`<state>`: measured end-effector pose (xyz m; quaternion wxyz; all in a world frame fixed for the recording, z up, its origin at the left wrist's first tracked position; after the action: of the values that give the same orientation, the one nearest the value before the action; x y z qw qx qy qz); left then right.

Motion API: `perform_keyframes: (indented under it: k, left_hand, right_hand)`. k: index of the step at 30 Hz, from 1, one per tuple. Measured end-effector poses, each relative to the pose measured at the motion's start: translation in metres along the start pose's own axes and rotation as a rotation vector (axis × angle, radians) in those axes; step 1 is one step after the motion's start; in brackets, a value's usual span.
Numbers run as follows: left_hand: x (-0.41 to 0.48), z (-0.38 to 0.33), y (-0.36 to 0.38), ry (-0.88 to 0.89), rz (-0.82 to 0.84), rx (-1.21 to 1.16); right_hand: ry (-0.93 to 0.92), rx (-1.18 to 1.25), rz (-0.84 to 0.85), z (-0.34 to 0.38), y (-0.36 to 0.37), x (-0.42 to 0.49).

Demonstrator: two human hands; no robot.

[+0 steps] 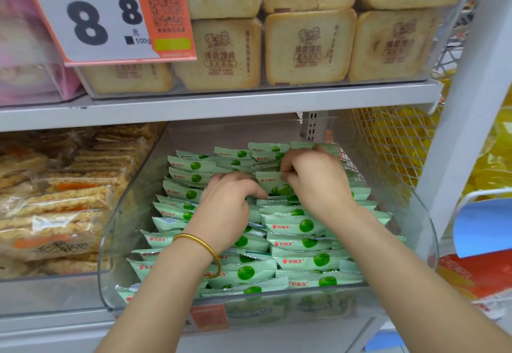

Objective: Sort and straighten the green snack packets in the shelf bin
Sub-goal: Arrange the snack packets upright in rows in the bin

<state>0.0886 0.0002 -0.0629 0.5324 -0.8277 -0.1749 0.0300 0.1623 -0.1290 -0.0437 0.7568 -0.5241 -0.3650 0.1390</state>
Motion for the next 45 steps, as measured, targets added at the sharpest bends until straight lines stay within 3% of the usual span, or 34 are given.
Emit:
perform_keyframes:
  k: [8, 11, 14, 18, 23, 26, 30, 34, 45]
  left_hand:
    - [-0.009, -0.006, -0.023, -0.044, -0.138, -0.434]
    - [-0.019, -0.010, -0.026, 0.012, -0.055, -0.582]
    - [-0.026, -0.010, -0.029, 0.056, -0.102, -0.653]
    - [-0.034, -0.004, -0.037, 0.023, -0.186, -0.755]
    - [-0.041, 0.009, -0.038, -0.101, -0.114, -0.920]
    - [-0.043, 0.009, -0.038, -0.107, -0.076, -0.960]
    - [-0.045, 0.005, -0.039, -0.005, -0.012, -0.957]
    - [-0.047, 0.001, -0.038, 0.133, 0.076, -0.810]
    - [-0.046, -0.002, -0.033, 0.110, 0.092, -0.766]
  right_hand:
    - [-0.232, 0.032, -0.464, 0.007, -0.024, -0.023]
    - [-0.291, 0.143, -0.559, 0.011, -0.038, -0.035]
    - [-0.300, 0.320, -0.613, 0.012, -0.047, -0.041]
    - [-0.259, 0.597, -0.586, 0.008, -0.047, -0.045]
    - [-0.208, 1.002, -0.292, 0.010, -0.038, -0.049]
    - [-0.159, 1.104, -0.193, 0.011, -0.030, -0.049]
    - [-0.099, 1.182, -0.222, 0.007, -0.027, -0.047]
    - [-0.089, 1.233, -0.256, 0.005, -0.029, -0.046]
    - [-0.092, 1.278, -0.280, 0.005, -0.032, -0.047]
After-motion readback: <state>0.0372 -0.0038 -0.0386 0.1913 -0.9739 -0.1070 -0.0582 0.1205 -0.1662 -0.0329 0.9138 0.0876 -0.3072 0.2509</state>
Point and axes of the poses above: each hand's wrist, its own x-axis towards the middle knuckle, its own y-axis out of the palm, z = x × y, the point moved 2 cm from there along x, towards the middle knuckle, and after that the axes turned 12 degrees about -y, right-handed, at the moved point
